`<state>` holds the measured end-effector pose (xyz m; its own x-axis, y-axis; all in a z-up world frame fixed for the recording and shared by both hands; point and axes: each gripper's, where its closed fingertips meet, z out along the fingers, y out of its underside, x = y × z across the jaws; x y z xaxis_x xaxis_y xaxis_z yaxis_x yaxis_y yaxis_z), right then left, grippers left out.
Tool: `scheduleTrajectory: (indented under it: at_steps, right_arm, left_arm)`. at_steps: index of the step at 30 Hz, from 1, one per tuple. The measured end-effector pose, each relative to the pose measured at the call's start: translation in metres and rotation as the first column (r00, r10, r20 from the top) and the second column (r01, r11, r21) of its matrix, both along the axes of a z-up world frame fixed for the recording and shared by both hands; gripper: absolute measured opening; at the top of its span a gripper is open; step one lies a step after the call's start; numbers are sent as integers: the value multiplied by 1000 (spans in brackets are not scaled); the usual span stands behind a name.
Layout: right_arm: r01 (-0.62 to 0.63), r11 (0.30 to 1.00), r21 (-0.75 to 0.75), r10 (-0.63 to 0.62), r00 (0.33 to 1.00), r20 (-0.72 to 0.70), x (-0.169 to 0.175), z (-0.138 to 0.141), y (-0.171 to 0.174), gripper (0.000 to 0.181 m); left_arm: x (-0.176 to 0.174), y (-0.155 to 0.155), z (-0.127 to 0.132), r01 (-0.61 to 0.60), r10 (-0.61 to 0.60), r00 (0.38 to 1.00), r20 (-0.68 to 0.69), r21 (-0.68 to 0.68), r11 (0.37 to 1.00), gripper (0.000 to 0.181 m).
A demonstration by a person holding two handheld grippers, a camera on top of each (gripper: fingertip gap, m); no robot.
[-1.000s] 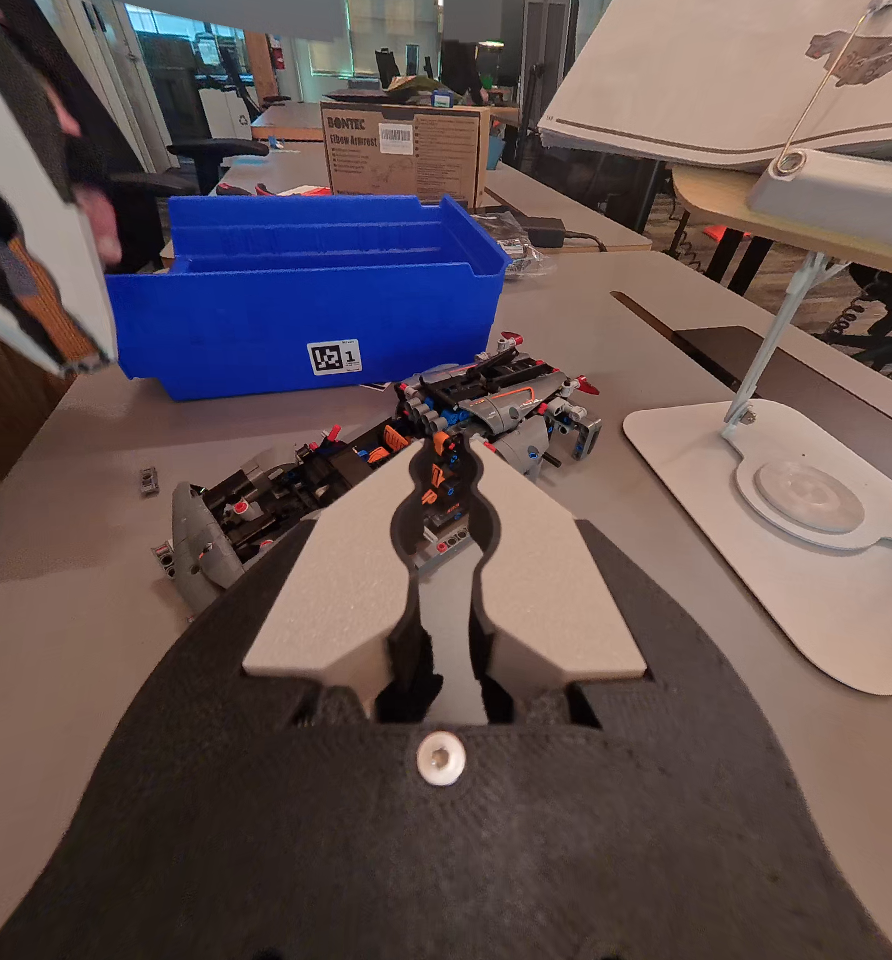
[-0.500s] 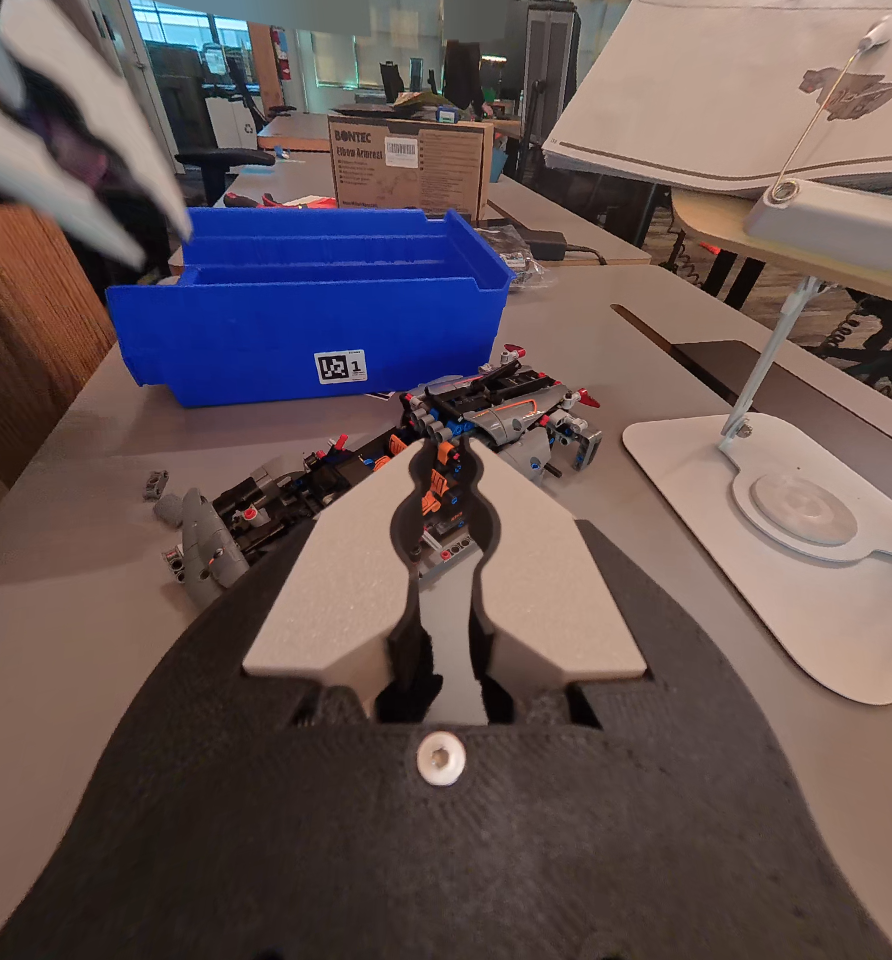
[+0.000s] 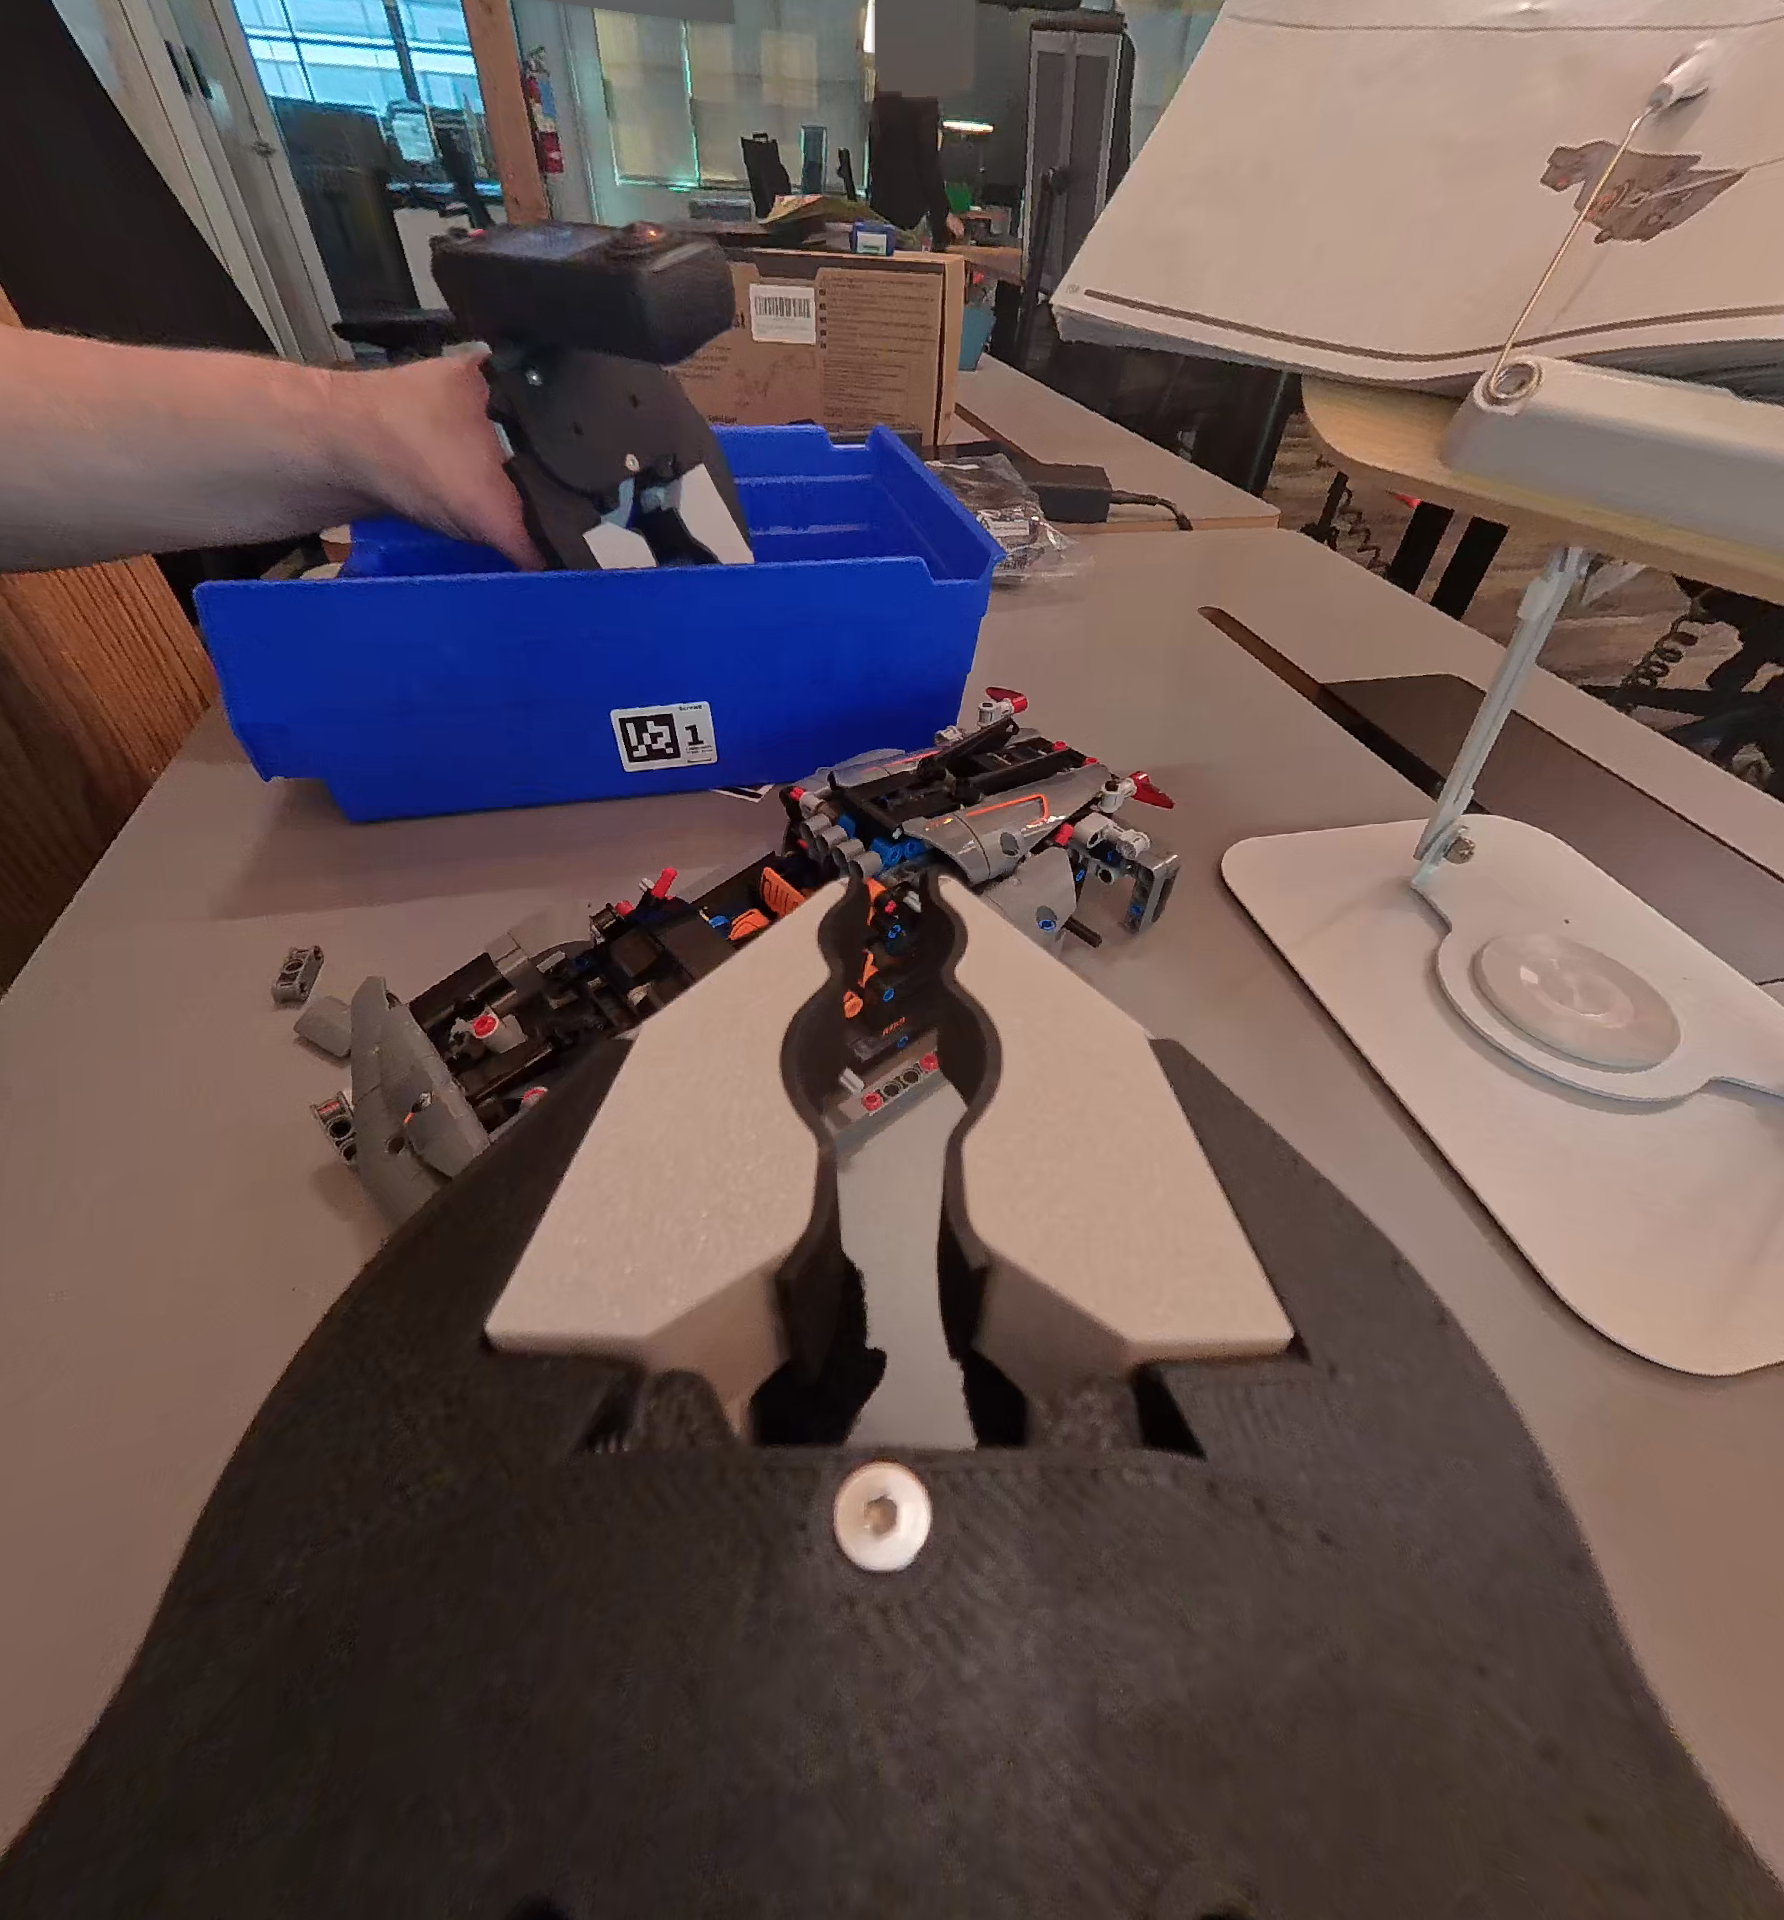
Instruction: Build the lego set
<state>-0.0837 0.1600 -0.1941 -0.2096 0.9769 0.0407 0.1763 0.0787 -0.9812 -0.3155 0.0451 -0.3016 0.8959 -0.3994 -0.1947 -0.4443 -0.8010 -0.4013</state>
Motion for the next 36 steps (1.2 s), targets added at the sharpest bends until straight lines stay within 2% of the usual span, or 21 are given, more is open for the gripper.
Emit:
scheduleTrajectory:
  at_steps: [4, 12, 18, 24, 27, 29, 31, 33, 36]
  right_arm:
    - [-2, 1000, -8, 2, 1000, 11, -1, -4, 1, 8]
    - [4, 1000, -13, -4, 1000, 2, 1, -1, 3, 8]
    - [5, 1000, -13, -5, 1000, -8, 2, 2, 3, 8]
    - [-6, 1000, -2, 6, 1000, 3, 0, 0, -1, 8]
    - [-6, 1000, 9, 6, 1000, -1, 0, 2, -2, 8]
    - [-6, 1000, 7, 6, 1000, -7, 1, 3, -2, 8]
    - [-8, 1000, 3, 8, 1000, -13, 1, 5, -3, 8]
    - [-11, 1000, 3, 11, 1000, -14, 1, 5, -4, 8]
    - [-17, 1000, 9, 17, 1000, -18, 1, 7, -7, 8]
  left_arm:
    - [4, 5, -3, 3, -2, 996, 88, -12, 1000, 14]
    - [2, 10, 5, 11, -14, 997, 81, 49, 999, 13]
    - [3, 10, 57, 6, -19, 999, 49, 254, 967, 12]
    - [20, -7, 108, 27, -33, 999, 10, 358, 933, 12]
    - [51, -19, 137, 64, -77, 997, 19, 396, 916, 12]
    - [87, -27, 155, 123, -144, 989, 19, 415, 902, 12]
    - [128, -35, 161, 192, -211, 978, 3, 400, 896, 12]
    - [175, -41, 154, 263, -300, 953, 42, 377, 888, 12]
    - [228, -49, 120, 329, -382, 914, 137, 300, 895, 12]
